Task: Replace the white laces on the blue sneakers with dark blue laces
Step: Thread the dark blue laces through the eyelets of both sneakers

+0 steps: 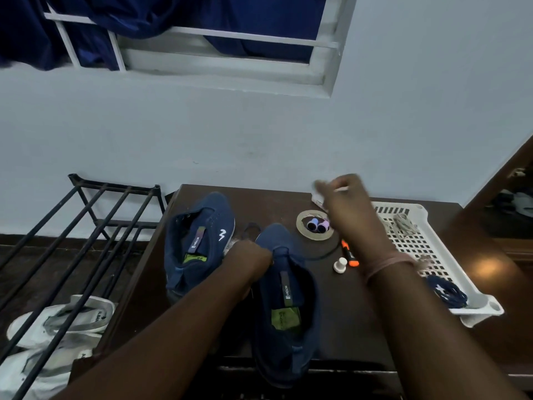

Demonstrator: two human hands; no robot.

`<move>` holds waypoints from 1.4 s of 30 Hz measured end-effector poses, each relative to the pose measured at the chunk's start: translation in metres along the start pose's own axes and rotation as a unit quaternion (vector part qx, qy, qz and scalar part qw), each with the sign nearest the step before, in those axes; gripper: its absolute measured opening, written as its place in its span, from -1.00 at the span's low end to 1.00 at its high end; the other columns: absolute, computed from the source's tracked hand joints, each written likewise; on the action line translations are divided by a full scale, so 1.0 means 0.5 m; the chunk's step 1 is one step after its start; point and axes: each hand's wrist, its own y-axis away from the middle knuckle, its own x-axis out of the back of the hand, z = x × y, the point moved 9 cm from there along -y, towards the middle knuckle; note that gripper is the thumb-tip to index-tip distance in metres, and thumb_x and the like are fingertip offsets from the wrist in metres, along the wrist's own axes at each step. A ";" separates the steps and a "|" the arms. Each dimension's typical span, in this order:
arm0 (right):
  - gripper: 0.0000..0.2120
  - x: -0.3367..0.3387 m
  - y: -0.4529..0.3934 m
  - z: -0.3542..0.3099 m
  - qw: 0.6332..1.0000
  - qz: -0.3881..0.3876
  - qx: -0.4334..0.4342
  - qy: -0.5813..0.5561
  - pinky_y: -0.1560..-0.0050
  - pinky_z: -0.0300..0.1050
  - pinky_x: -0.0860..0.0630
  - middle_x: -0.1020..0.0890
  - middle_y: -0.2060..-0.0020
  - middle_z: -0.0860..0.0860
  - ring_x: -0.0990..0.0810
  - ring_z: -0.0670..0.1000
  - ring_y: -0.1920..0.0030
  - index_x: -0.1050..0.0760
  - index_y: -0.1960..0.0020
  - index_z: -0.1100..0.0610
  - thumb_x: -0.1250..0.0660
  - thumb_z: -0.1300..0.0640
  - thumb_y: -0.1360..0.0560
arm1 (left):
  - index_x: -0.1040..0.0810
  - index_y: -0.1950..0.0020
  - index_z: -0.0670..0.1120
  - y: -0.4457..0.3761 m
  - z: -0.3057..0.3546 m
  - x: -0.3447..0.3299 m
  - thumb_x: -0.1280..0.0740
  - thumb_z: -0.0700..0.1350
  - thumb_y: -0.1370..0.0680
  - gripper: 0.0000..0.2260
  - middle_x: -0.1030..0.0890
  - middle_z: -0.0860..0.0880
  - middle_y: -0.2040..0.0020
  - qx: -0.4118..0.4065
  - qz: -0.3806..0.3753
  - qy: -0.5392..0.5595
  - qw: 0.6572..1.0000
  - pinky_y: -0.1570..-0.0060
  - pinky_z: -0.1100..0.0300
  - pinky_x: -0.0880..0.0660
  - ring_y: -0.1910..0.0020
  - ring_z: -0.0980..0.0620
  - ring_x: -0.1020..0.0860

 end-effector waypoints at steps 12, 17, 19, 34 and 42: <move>-0.82 -0.152 0.036 0.074 0.946 -0.116 0.052 0.299 0.17 -0.12 -0.48 -0.61 0.17 0.03 -0.55 0.01 0.18 -0.55 0.13 0.07 -0.20 0.12 -0.55 | -0.56 -0.25 -0.33 0.002 0.001 0.007 -0.22 -0.17 -0.61 -0.69 -0.60 -0.29 -0.21 -0.005 0.011 0.015 1.000 0.16 0.13 -0.47 -0.22 -0.27 -0.57; -0.77 0.037 0.013 -0.082 0.948 0.053 0.055 -0.308 0.43 -0.19 -0.31 -0.56 0.30 0.09 -0.39 0.01 0.47 -0.44 0.17 0.12 -0.12 0.31 -0.58 | -0.57 -0.01 -0.19 0.007 0.005 0.008 -0.34 -0.03 -0.37 -0.69 -0.66 -0.18 0.01 -0.009 -0.021 -0.060 0.998 0.07 0.03 -0.60 0.10 -0.14 -0.63; -0.81 0.102 0.011 -0.095 0.899 0.094 0.075 -0.420 0.41 -0.21 -0.29 -0.61 0.26 0.06 -0.39 -0.01 0.46 -0.41 0.12 0.11 -0.10 0.27 -0.62 | -0.57 -0.01 -0.10 0.007 0.001 0.014 -0.31 0.07 -0.29 -0.62 -0.66 -0.10 0.03 -0.008 -0.017 -0.098 0.995 -0.01 0.02 -0.63 0.09 -0.09 -0.64; -0.74 0.069 0.021 -0.070 0.994 0.071 0.068 0.042 0.24 -0.03 -0.49 -0.52 0.39 0.02 -0.49 0.02 0.37 -0.51 0.21 0.21 -0.30 0.01 -0.50 | -0.50 0.28 0.01 0.109 0.199 0.280 -0.41 0.13 -0.53 -0.72 -0.57 0.04 0.26 -0.116 -0.029 0.196 0.973 0.24 0.18 -0.37 0.29 0.08 -0.46; -0.87 0.027 0.042 -0.123 0.989 -0.035 0.125 -0.067 0.26 -0.16 -0.41 -0.64 0.28 -0.07 -0.47 -0.08 0.32 -0.69 0.07 0.07 -0.40 0.06 -0.53 | -0.61 0.05 -0.02 0.133 0.254 0.323 -0.21 -0.01 -0.69 -0.77 -0.69 0.05 0.07 -0.267 0.059 0.340 0.900 0.15 0.25 -0.48 0.11 0.10 -0.62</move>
